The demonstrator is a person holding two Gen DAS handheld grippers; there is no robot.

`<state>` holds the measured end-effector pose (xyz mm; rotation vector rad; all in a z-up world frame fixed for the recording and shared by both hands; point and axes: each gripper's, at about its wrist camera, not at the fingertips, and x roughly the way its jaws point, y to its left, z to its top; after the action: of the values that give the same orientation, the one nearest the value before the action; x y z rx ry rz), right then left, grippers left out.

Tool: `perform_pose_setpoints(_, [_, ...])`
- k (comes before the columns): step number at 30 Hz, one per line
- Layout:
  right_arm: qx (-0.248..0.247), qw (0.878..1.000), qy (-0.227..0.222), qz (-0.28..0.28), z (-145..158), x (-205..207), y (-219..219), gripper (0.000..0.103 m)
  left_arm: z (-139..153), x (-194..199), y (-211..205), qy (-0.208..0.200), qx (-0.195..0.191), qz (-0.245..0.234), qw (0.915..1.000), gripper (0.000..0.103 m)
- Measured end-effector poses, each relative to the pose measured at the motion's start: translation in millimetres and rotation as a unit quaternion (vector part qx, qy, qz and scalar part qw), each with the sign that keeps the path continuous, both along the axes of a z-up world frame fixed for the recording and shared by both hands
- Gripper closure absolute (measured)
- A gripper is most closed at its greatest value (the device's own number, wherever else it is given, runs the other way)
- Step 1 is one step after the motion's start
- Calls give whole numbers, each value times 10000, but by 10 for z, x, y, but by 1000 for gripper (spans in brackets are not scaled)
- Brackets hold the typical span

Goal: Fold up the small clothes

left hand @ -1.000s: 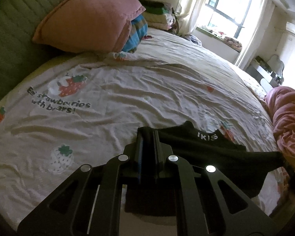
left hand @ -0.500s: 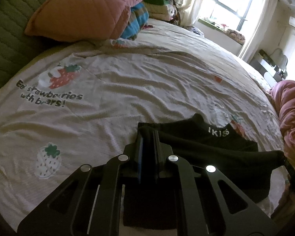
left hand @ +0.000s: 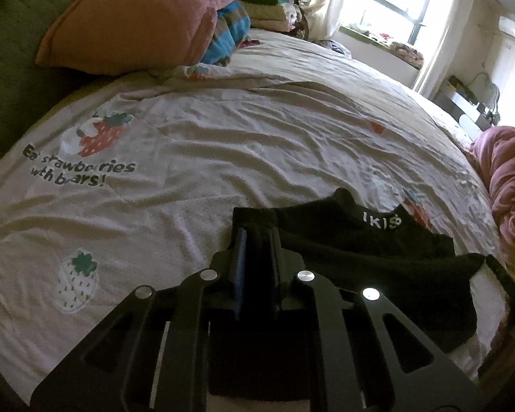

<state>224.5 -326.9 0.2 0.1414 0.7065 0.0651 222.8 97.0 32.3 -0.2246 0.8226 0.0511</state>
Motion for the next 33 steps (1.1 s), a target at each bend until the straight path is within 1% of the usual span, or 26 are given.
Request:
perform_pose_setpoints(1, [19, 10000, -14, -16, 10, -20, -14, 66, 14, -15, -8, -29, 42, -4, 10000, 96])
perform_pose_setpoints(2, [31, 10000, -70, -40, 31, -58, -30, 61, 24, -30, -14, -54, 48, -6, 10000, 91])
perform_pose_setpoints(3, [21, 9999, -142, -47, 54, -102, -37, 59, 40, -50, -16, -93, 49, -2, 9999, 83])
perform_pose_setpoints(7, [-89, 9994, -308, 117, 138, -255, 6, 58, 94, -142, -51, -220, 98, -43, 9997, 71])
perform_pose_setpoints(8, [-117, 9992, -333, 196, 153, -300, 27, 58, 107, -180, -60, -256, 83, -68, 9996, 64])
perform_pose_setpoints(9, [-175, 9987, -360, 327, 172, -362, 72, 58, 118, -214, -69, -297, 73, -94, 9995, 59])
perform_pose_setpoints(10, [-214, 9982, -375, 405, 180, -399, 98, 58, 131, -249, -81, -343, 83, -121, 9993, 59])
perform_pose_setpoints(12, [-333, 9969, -403, 593, 194, -490, 173, 58, 149, -339, -119, -420, 148, -174, 9989, 59])
perform_pose_setpoints(14, [-416, 9955, -406, 750, 195, -557, 239, 58, 149, -417, -147, -463, 133, -204, 9986, 59])
perform_pose_setpoints(17, [-472, 9931, -324, 1028, 167, -642, 348, 59, 121, -510, -214, -466, 148, -287, 9984, 59])
perform_pose_setpoints(18, [-530, 9914, -277, 1161, 142, -675, 404, 62, 99, -533, -244, -437, 177, -317, 9984, 62])
perform_pose_setpoints(19, [-571, 9901, -233, 1262, 121, -693, 448, 65, 55, -546, -286, -360, 206, -382, 9984, 68])
perform_pose_setpoints(20, [-601, 9887, -171, 1363, 90, -708, 496, 68, 20, -546, -313, -302, 212, -436, 9984, 82])
perform_pose_setpoints(21, [-611, 9872, -107, 1467, 57, -712, 543, 68, -23, -547, -349, -235, 230, -497, 9982, 92])
perform_pose_setpoints(23, [-633, 9848, 9, 1618, -13, -702, 628, 68, -149, -521, -435, -36, 379, -616, 9974, 94])
perform_pose_setpoints(25, [-803, 9817, 259, 1709, -131, -638, 738, 68, -276, -472, -490, 130, 445, -674, 9966, 95])
perform_pose_setpoints(27, [-926, 9799, 464, 1704, -244, -560, 807, 70, -385, -436, -526, 272, 435, -706, 9962, 95])
perform_pose_setpoints(29, [-1106, 9776, 671, 1659, -359, -448, 888, 71, -474, -388, -566, 368, 516, -718, 9954, 95])
perform_pose_setpoints(33, [-1341, 9751, 859, 1540, -531, -223, 981, 71, -616, -251, -575, 507, 516, -708, 9949, 95])
